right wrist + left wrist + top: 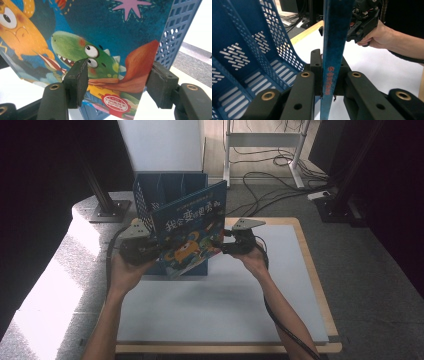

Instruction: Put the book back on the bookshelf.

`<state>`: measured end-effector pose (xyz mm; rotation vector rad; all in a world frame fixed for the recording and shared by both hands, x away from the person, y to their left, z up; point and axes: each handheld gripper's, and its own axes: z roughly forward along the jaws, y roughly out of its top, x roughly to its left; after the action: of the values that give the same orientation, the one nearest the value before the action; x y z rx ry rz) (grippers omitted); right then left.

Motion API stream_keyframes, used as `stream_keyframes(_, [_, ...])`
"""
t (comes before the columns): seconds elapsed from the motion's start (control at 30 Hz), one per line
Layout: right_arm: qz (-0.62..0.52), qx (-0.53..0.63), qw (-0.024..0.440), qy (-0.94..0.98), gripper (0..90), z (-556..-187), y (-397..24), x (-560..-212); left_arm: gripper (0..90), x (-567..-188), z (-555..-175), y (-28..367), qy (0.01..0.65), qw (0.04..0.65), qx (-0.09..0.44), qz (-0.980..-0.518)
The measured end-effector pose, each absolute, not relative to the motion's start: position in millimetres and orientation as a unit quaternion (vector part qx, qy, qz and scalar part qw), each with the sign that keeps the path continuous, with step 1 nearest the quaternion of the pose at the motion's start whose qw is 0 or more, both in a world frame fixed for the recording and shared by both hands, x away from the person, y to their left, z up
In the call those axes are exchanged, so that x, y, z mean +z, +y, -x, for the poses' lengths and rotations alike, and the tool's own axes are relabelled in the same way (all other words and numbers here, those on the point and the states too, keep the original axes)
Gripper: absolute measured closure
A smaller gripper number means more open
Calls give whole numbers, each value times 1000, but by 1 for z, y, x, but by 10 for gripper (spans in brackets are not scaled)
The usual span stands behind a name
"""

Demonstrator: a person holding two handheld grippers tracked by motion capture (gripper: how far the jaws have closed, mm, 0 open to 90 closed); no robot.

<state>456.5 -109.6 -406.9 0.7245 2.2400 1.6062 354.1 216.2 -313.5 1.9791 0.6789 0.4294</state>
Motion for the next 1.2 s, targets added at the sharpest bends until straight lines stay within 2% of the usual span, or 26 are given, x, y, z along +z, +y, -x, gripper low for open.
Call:
stream_keyframes(0.33, [-266,550,150,777,327,-460,-86,-405,828,-317,-348,229,295,477,190,-806])
stream_keyframes(0.53, [-268,526,177,788,412,-456,-80,-406,829,-316,-345,234,302,472,203,-803])
stream_keyframes(0.6, [-277,528,176,783,472,-456,-80,-407,829,-316,-344,235,304,467,212,-803])
stream_keyframes(0.63, [-281,536,166,778,565,-455,-79,-408,829,-316,-343,236,306,466,214,-802])
stream_keyframes(0.67, [-276,539,160,780,600,-455,-78,-409,829,-316,-343,237,310,466,216,-800])
stream_keyframes(0.8, [-257,532,152,792,664,-456,-63,-409,829,-317,-343,238,310,470,215,-798])
stream_keyframes(1.2, [-261,522,158,797,677,-468,-40,-409,811,-319,-347,238,335,470,233,-782])
